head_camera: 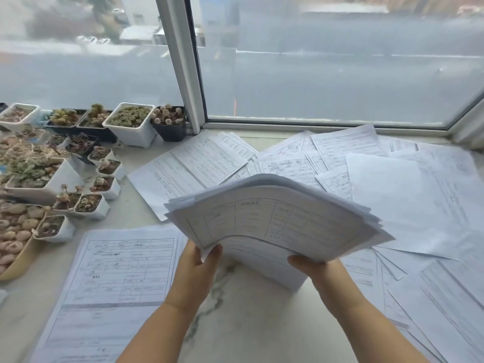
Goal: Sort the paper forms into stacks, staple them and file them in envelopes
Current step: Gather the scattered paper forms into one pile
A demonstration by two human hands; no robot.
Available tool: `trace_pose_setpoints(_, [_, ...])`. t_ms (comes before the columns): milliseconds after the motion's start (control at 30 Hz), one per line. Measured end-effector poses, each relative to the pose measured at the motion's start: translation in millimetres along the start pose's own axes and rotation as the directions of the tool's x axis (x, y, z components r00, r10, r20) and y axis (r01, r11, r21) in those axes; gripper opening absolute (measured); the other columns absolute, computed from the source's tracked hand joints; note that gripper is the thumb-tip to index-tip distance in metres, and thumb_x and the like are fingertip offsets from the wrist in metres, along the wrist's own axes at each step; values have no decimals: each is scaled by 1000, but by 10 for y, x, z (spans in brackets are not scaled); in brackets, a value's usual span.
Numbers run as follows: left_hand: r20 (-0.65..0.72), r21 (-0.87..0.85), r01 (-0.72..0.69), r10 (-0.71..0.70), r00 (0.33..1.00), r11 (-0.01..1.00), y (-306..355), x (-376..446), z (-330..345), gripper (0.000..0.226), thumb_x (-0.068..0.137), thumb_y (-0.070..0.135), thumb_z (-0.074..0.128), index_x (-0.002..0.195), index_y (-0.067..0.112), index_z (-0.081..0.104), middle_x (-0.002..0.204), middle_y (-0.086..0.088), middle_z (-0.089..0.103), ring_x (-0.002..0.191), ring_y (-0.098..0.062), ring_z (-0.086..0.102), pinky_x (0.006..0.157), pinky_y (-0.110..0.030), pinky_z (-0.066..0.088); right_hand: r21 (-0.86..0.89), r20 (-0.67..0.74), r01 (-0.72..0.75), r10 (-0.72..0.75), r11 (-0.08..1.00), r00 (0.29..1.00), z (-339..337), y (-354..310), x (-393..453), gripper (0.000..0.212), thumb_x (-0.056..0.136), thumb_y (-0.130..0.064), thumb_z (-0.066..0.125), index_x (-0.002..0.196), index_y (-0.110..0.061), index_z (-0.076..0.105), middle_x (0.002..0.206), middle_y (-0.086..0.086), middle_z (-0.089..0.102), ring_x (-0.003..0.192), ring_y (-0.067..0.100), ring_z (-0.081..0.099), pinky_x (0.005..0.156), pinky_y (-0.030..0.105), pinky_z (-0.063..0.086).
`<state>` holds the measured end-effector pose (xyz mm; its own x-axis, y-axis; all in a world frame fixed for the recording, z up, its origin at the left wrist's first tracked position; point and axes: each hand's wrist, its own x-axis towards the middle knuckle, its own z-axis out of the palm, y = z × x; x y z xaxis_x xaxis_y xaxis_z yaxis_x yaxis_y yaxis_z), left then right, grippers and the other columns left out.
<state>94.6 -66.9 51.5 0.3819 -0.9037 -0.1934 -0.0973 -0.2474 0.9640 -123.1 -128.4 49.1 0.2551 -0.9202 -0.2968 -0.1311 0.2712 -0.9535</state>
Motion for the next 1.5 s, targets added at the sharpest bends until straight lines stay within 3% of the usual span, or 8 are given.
trace_pose_setpoints(200, [-57,88,24,-19,998,996,146,-16,-174,34,91,4,59,107,34,59,102,17,69,97,5,62,81,-16,48,32,2,-54,53,998,999,27,-120,-8,29,92,-2,60,114,-20,67,107,-5,74,99,9,69,81,23,53])
trace_pose_setpoints(467, [-163,247,276,-241,957,929,-105,-557,-840,30,90,3,58,103,30,54,95,15,63,91,-2,59,69,-17,41,111,231,-369,337,923,913,691,206,-396,28,91,4,56,112,-13,66,105,5,75,97,24,72,83,38,55])
trace_pose_setpoints(700, [-357,404,452,-318,879,796,-445,-596,-1971,40,88,-4,55,124,14,54,109,-7,62,95,-22,53,75,-29,33,-251,319,-340,409,906,855,1847,327,-396,32,73,-20,58,103,-23,66,98,2,74,91,24,71,78,50,59])
trace_pose_setpoints(867, [-413,484,535,-358,837,692,-691,-519,-2224,58,87,5,60,141,16,42,130,-7,53,115,-25,49,94,-38,40,-611,219,-140,336,779,916,1942,435,-275,13,88,-33,61,98,-26,56,77,-11,59,77,15,61,69,29,50])
trace_pose_setpoints(1067, [-239,703,142,42,970,697,-527,-180,-1620,53,89,16,64,138,12,45,139,-5,47,131,-20,39,108,-29,28,-704,-25,-108,127,702,992,1049,374,30,7,90,-29,62,90,-33,56,78,-13,62,71,4,57,66,27,44])
trace_pose_setpoints(1200, [-3,775,-47,78,997,630,-396,569,-1105,60,93,33,58,146,15,34,148,0,39,136,-17,35,110,-27,25,-698,-120,-79,-7,712,993,566,281,294,7,89,-21,64,91,-27,63,85,-20,63,82,6,61,68,25,41])
trace_pose_setpoints(1400, [-44,915,156,-293,955,372,-642,1657,-886,107,77,71,58,154,27,-1,162,0,-8,149,-25,-4,118,-46,8,-858,183,177,-35,482,983,427,261,958,66,88,-48,63,147,-32,36,152,-20,29,141,5,25,113,22,20])
trace_pose_setpoints(1500, [-47,921,145,-264,963,362,-814,1782,-980,99,80,67,56,154,24,6,162,-2,0,147,-28,6,117,-43,15,-911,297,267,51,313,953,500,351,1256,91,85,-61,58,154,-35,5,162,-14,-6,150,10,-3,120,32,-4])
